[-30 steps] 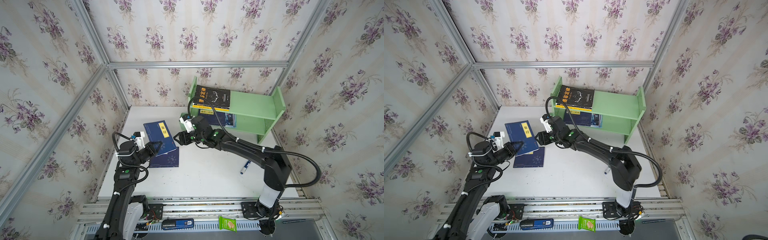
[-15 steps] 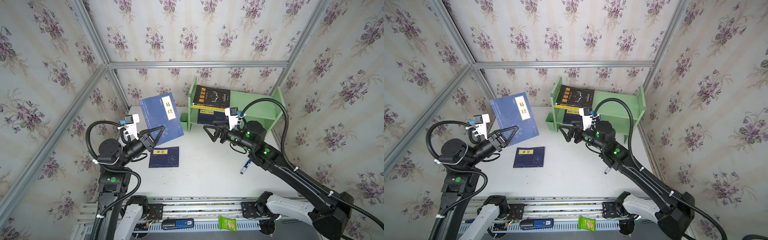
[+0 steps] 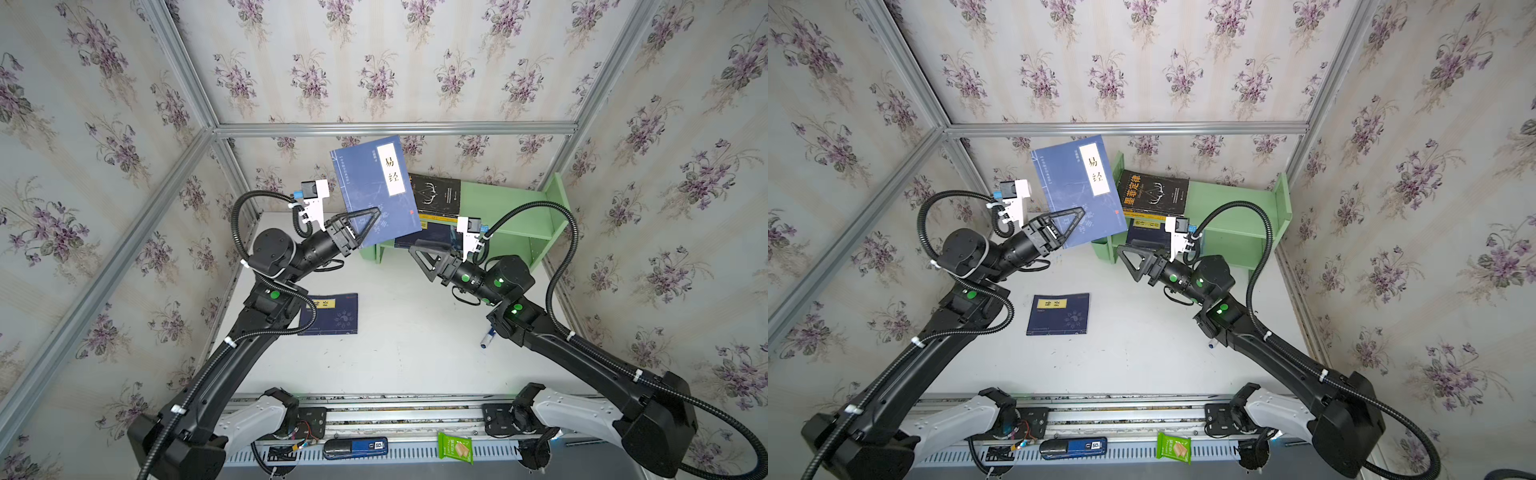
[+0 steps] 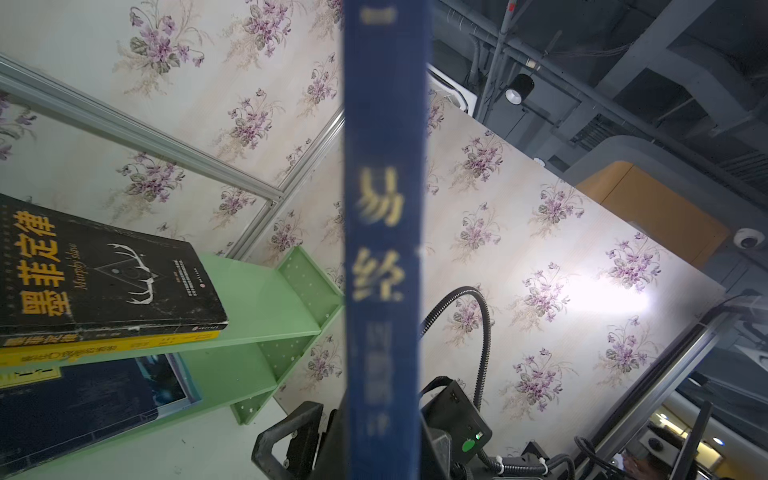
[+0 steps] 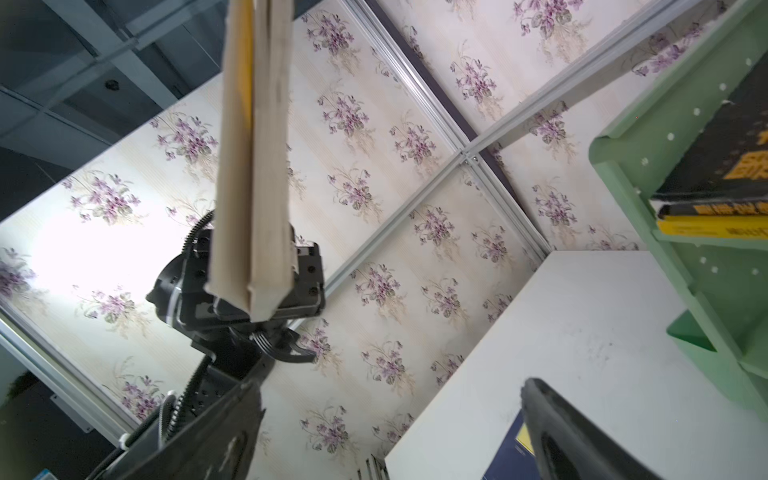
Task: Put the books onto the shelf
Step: 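Lift the dark-blue book with both grippers toward the shelf's top tier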
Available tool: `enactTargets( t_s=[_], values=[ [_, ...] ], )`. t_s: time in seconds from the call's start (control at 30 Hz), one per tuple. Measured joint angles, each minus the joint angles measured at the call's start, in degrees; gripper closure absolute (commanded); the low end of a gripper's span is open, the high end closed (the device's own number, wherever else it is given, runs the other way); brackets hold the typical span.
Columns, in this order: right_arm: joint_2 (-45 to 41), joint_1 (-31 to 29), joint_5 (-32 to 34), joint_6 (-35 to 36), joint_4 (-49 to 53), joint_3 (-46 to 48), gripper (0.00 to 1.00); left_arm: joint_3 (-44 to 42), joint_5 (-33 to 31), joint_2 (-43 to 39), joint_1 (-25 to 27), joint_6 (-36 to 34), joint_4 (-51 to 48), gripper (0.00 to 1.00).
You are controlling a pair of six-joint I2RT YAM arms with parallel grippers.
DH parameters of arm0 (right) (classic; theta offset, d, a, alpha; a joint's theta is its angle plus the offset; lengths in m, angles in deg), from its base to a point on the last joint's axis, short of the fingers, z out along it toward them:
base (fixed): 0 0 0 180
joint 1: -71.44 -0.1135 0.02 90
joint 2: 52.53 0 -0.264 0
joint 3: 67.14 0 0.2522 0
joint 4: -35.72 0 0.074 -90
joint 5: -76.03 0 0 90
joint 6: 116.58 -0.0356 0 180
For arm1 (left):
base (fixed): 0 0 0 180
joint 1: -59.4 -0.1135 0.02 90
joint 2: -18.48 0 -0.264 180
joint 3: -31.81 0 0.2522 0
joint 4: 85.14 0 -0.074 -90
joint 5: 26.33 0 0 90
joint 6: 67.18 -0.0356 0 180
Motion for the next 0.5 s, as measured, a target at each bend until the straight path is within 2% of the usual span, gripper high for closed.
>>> enactTargets(
  t_s=[0.27,0.5],
  values=[
    [1.5,0.4,2.6,-3.4,-5.6,-3.7,0.07,1.9,-2.5,5.3,4.0,5.1,6.2,0.87],
    [3.9,1.4,4.7,-7.2,-6.5,-5.9,0.38,2.1,-3.3,7.5,5.5,6.8,8.6,0.86]
  ],
)
